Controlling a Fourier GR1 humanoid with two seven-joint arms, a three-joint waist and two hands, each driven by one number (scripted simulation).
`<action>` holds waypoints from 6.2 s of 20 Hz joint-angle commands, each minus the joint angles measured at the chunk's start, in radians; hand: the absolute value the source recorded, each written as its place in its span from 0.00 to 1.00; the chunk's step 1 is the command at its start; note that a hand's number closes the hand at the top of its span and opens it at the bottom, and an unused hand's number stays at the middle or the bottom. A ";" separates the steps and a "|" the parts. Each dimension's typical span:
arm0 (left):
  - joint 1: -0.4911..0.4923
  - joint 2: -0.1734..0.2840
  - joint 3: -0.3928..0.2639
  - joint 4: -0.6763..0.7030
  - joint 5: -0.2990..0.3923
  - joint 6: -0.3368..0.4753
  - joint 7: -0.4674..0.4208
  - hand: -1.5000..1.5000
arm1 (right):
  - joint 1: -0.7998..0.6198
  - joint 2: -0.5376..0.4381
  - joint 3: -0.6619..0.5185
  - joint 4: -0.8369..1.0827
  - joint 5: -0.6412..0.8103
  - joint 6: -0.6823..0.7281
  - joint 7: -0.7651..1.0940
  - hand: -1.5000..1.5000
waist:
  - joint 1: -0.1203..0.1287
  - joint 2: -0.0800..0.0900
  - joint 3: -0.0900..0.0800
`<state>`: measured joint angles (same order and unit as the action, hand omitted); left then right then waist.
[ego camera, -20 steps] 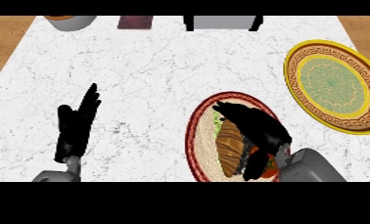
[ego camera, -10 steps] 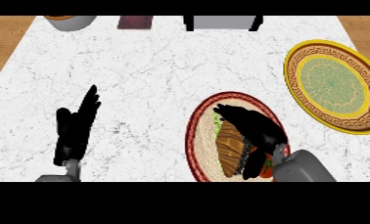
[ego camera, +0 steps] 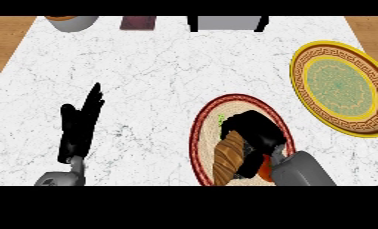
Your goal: Pick the croissant from the placemat and place it in the plate
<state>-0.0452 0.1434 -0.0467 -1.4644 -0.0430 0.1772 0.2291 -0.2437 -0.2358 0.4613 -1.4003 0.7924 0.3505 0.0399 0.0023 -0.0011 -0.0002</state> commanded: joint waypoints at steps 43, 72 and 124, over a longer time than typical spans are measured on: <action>-0.056 -0.053 0.043 0.033 -0.050 -0.002 0.014 0.50 | -0.249 -0.278 -0.754 0.325 -0.034 -0.381 -0.171 1.00 | 0.007 0.004 0.001; 0.011 -0.039 0.050 0.011 -0.031 -0.056 -0.022 0.50 | -0.554 -0.483 -1.043 1.073 -0.351 0.074 -0.650 0.00 | 0.011 0.006 0.002; -0.004 -0.049 0.045 0.009 -0.051 -0.081 -0.033 0.50 | -0.336 -0.614 -1.026 1.263 -0.416 -0.020 -0.911 0.00 | 0.047 0.025 0.009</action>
<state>-0.0600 0.0936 -0.0021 -1.4683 -0.0944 0.1017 0.2216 -0.5861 -0.8176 -0.5446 -0.1461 0.3945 0.2889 -0.8407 0.0448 0.0202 0.0075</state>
